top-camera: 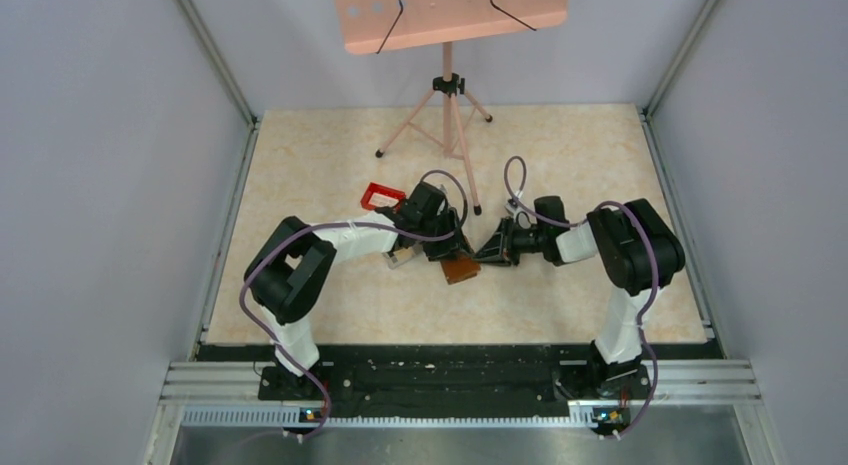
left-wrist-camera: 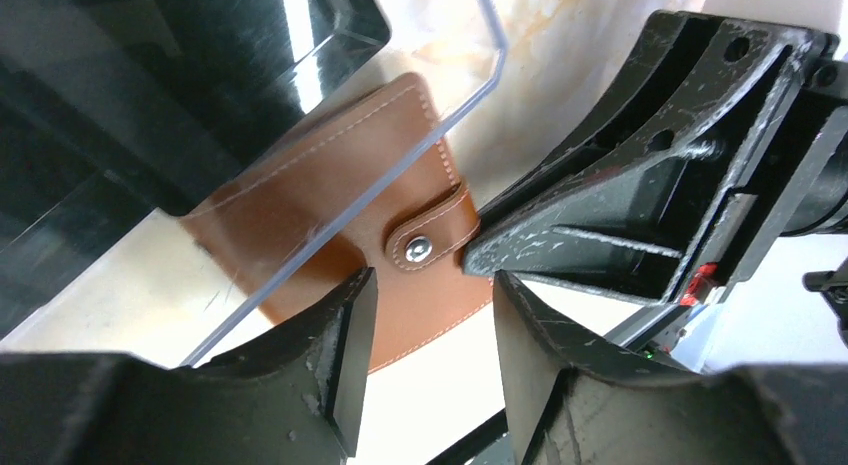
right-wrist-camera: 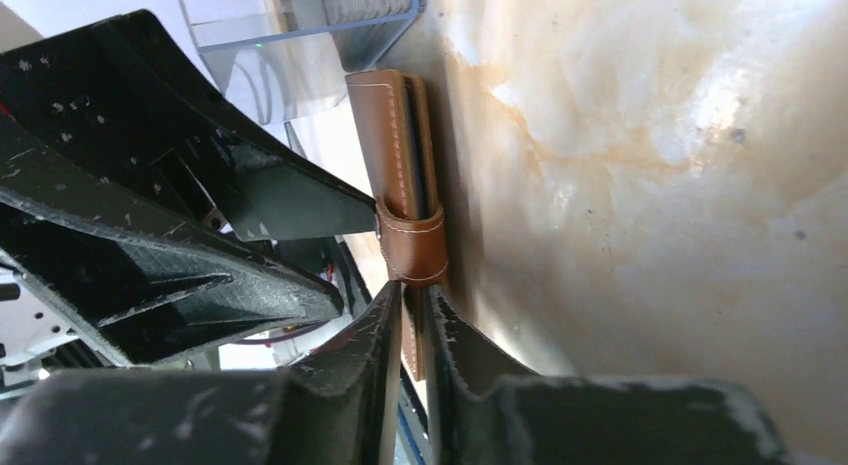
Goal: Put the credit cards into the card holder
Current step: Pick up the card holder from the center of the board.
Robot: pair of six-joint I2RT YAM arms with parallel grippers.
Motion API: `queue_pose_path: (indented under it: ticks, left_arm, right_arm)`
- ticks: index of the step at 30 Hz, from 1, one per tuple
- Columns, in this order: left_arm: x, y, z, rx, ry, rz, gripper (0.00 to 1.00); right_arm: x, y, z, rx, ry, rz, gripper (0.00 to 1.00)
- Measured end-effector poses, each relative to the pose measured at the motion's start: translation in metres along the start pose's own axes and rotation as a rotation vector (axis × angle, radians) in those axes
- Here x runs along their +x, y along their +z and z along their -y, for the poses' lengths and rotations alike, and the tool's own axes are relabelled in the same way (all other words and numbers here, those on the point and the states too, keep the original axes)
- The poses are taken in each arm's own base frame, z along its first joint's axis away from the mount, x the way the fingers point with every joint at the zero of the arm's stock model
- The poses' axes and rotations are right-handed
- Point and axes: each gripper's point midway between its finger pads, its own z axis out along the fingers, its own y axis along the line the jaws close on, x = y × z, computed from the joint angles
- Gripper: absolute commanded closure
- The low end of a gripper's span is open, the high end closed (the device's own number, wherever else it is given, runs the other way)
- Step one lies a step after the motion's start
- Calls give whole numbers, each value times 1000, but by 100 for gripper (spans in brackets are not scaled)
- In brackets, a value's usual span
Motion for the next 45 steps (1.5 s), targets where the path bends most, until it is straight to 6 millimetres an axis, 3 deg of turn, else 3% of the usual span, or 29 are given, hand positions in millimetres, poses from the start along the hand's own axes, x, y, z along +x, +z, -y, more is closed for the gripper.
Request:
queue_pose_path:
  ticks: [2, 11, 20, 24, 28, 33, 39, 45]
  left_arm:
    - [0, -2, -3, -25, 2, 5, 42]
    - [7, -16, -30, -206, -17, -21, 38]
    - [-12, -20, -42, -232, -10, -21, 34]
    - [-7, -28, -31, -154, -1, -44, 34]
    - [-10, -44, -10, -39, 5, -44, 33]
    - [-33, -74, 11, 170, -20, 12, 31]
    - [-70, -105, 25, 409, -34, 65, 31]
    - [-82, -123, 62, 640, 55, 61, 31]
  right_arm:
    - [1, 0, 2, 9, -1, -2, 100]
    - [1, -5, 9, 103, -27, -14, 100]
    - [2, -19, -4, 149, -88, -18, 100]
    - [2, -28, -18, 165, -117, -22, 100]
    - [-7, -39, -43, 169, -175, 3, 100]
    - [-21, -55, -81, 145, -251, 66, 100]
    - [-43, -72, -111, 99, -266, 123, 100]
    - [-63, -84, -154, -17, -291, 160, 100]
